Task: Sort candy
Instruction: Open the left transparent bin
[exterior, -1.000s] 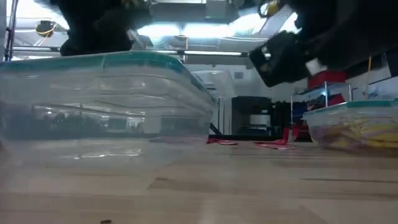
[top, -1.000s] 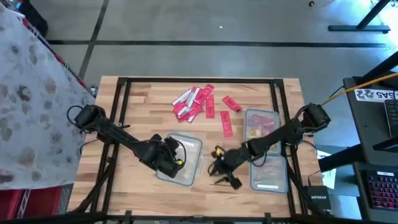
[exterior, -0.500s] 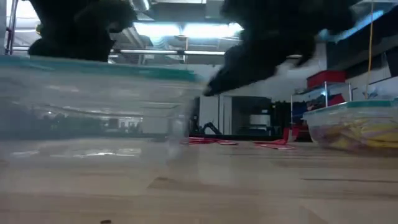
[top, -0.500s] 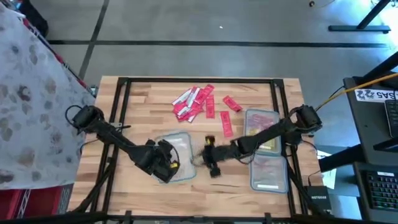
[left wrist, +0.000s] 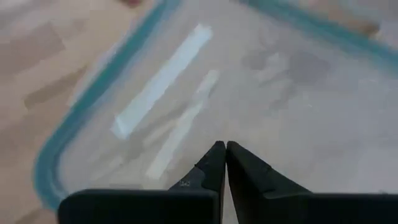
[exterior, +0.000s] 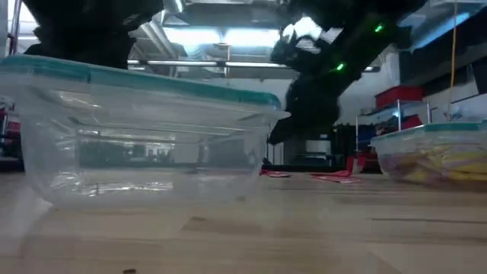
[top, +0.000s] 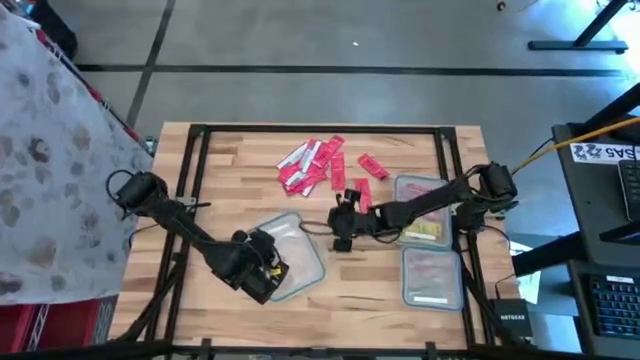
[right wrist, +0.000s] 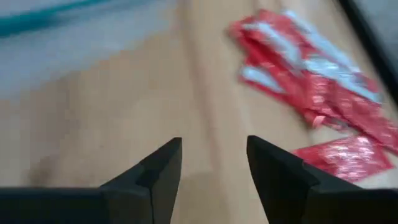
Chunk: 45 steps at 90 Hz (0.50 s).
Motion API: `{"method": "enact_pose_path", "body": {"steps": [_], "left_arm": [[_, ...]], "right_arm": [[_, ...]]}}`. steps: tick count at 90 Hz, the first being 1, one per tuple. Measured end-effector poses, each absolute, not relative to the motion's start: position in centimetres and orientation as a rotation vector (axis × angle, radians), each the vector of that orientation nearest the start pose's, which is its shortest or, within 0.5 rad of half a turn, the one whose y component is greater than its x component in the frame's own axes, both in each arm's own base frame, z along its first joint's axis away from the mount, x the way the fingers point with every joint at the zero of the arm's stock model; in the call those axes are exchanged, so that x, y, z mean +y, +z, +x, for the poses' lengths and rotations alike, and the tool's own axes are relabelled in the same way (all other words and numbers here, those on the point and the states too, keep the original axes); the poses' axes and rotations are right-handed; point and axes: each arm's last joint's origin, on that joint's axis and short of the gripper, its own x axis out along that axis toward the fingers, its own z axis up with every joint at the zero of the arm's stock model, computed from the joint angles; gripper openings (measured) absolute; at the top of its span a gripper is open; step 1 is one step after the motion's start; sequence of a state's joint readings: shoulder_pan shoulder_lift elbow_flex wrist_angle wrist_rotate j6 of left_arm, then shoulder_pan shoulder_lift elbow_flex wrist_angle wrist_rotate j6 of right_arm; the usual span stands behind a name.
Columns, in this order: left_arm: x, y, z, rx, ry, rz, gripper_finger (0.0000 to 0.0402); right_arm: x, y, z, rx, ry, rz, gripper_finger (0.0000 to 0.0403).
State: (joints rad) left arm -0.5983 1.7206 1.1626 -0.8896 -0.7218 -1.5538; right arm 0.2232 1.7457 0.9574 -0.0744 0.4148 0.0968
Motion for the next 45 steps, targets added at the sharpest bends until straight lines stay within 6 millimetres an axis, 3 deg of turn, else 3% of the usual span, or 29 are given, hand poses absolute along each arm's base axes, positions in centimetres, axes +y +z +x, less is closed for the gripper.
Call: {"method": "enact_pose_path", "body": {"steps": [25,35,45], "left_arm": [[-15.7,21.6,28.2,0.662,0.809,-0.449,0.0000],[-15.8,21.7,28.9,0.661,0.754,-0.452,0.0000],[-16.4,21.8,29.4,0.718,0.650,-0.469,0.0000]], "right_arm": [[14.3,16.4,31.5,0.843,0.359,-0.007,0.0170],[15.9,16.2,31.5,0.793,0.451,-0.018,0.0170],[15.6,16.3,32.3,0.718,0.430,-0.035,0.0170]]}}
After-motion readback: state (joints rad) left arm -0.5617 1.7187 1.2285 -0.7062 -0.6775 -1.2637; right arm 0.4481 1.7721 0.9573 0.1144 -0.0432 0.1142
